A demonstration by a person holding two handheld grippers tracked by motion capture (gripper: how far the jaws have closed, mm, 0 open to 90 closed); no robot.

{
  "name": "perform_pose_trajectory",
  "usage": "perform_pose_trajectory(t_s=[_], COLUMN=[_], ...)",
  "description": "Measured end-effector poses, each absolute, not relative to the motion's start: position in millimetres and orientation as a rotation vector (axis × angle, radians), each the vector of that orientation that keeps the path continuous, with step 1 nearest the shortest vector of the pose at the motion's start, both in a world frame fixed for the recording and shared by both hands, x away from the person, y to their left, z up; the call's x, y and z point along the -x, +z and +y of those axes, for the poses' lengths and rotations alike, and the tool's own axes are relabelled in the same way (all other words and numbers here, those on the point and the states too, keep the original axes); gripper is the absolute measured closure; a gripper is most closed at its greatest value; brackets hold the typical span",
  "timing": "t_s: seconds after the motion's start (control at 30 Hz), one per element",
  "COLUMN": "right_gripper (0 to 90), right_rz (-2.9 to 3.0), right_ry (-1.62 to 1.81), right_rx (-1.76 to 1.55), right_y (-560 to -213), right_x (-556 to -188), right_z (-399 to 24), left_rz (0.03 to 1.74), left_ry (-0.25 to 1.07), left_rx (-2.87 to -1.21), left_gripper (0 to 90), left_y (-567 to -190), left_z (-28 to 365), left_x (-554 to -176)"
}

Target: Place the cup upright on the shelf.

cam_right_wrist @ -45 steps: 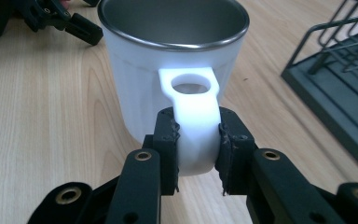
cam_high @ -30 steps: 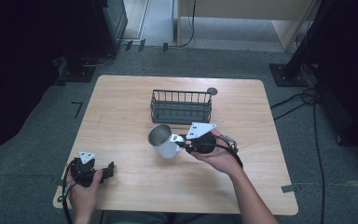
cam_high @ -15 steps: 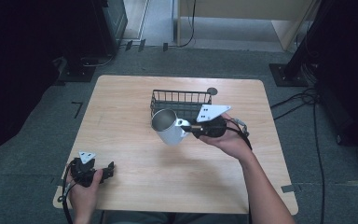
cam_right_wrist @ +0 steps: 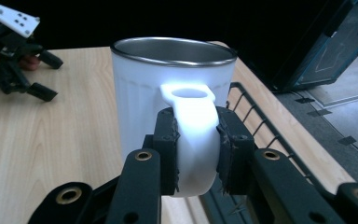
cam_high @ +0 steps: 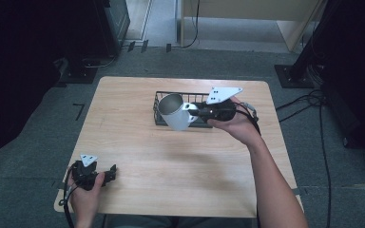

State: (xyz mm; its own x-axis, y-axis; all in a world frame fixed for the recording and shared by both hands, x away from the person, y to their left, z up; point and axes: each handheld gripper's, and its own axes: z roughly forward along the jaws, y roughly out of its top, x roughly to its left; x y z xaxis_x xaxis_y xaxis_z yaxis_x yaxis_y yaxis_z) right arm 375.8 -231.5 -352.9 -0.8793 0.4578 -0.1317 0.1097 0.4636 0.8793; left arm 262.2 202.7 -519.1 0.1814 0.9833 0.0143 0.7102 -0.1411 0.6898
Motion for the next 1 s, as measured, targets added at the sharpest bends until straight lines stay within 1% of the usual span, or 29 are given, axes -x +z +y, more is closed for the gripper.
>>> perform_pose_trajectory(t_s=[0.37, 0.6, 1.0], right_gripper=[72.4, 72.3, 72.3], right_rz=[2.339, 2.319, 2.297], right_ry=[1.381, 1.373, 1.348], right_rx=[-0.516, -0.548, -0.606], right_y=[-349, -351, -356], right_x=[-401, -421, -446], right_z=[-235, -235, -230], left_rz=[1.585, 1.584, 1.586], left_ry=[0.651, 0.651, 0.65], left_rx=[-1.918, -1.921, -1.919], left_gripper=[0.0, 0.0, 0.0], left_y=[-519, -519, -519], left_z=[203, 203, 203], left_x=[-262, -262, -262])
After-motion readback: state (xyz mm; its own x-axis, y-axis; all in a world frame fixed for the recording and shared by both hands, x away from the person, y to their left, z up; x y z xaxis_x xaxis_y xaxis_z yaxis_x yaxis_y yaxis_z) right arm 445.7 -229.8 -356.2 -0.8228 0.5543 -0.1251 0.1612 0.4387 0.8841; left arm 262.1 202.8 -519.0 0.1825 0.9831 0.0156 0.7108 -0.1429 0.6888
